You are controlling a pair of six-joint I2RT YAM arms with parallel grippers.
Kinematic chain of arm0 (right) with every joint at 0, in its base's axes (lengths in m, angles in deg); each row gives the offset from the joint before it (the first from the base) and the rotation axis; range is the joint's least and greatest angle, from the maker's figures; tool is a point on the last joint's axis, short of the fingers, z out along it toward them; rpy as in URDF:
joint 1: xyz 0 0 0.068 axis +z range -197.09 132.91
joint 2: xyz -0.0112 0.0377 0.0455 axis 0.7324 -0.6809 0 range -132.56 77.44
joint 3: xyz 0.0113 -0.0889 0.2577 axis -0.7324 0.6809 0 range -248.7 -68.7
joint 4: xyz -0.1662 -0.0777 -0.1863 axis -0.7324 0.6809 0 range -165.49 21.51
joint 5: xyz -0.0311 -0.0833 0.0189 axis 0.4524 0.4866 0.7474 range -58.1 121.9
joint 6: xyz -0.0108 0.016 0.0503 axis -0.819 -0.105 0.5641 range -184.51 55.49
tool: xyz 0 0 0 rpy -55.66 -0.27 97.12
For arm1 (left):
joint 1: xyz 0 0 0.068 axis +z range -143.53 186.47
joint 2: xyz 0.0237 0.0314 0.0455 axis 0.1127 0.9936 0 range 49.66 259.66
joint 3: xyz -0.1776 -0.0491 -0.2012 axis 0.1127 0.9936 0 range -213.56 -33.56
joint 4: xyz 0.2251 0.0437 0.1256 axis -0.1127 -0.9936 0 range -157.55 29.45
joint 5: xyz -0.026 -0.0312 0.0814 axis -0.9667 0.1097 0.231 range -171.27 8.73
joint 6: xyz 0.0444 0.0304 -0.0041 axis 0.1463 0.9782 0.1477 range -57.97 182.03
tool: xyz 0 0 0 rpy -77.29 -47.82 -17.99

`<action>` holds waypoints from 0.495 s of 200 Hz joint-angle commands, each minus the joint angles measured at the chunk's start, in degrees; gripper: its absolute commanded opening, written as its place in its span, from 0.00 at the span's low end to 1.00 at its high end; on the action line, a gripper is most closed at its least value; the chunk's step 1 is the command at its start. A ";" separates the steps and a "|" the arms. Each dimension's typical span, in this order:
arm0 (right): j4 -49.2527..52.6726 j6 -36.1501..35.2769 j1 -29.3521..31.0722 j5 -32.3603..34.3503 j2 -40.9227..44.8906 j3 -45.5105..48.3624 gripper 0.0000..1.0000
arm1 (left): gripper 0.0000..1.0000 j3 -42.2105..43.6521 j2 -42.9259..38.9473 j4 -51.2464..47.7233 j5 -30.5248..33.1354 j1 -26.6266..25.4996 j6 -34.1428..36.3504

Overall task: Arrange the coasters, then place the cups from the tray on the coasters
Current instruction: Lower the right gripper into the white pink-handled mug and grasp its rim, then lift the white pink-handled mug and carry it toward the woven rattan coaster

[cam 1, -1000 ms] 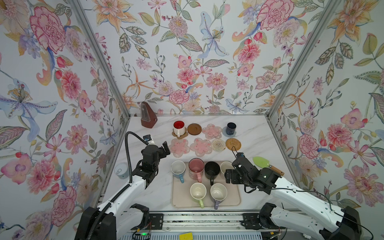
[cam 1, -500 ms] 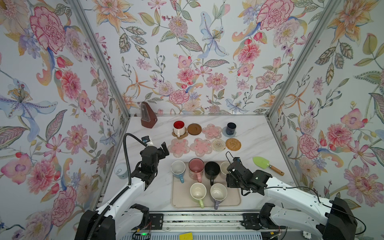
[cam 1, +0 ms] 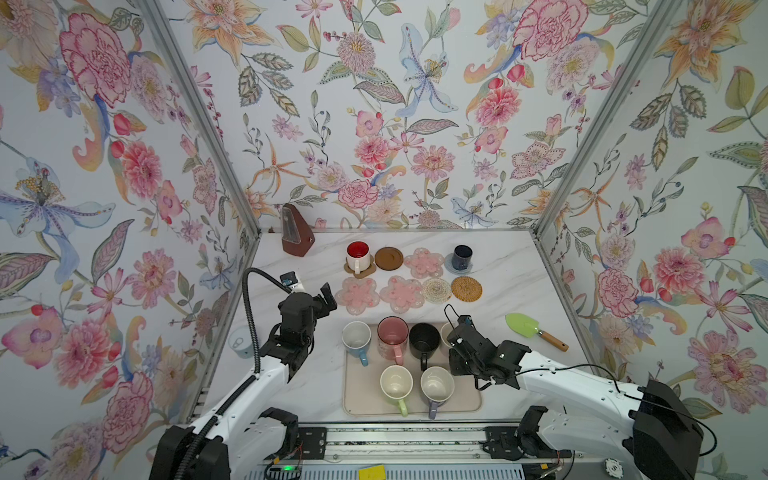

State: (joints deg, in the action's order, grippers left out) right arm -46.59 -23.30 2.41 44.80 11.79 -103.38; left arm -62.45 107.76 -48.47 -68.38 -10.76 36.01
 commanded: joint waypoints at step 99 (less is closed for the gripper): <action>8.10 -9.79 -6.49 2.12 3.62 -10.64 0.00 | 0.99 1.47 -2.71 -0.99 1.79 1.06 -0.51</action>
State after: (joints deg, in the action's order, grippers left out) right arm -40.12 -28.87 -0.87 44.96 12.56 -109.17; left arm -61.77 106.25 -48.93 -68.34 -10.50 35.77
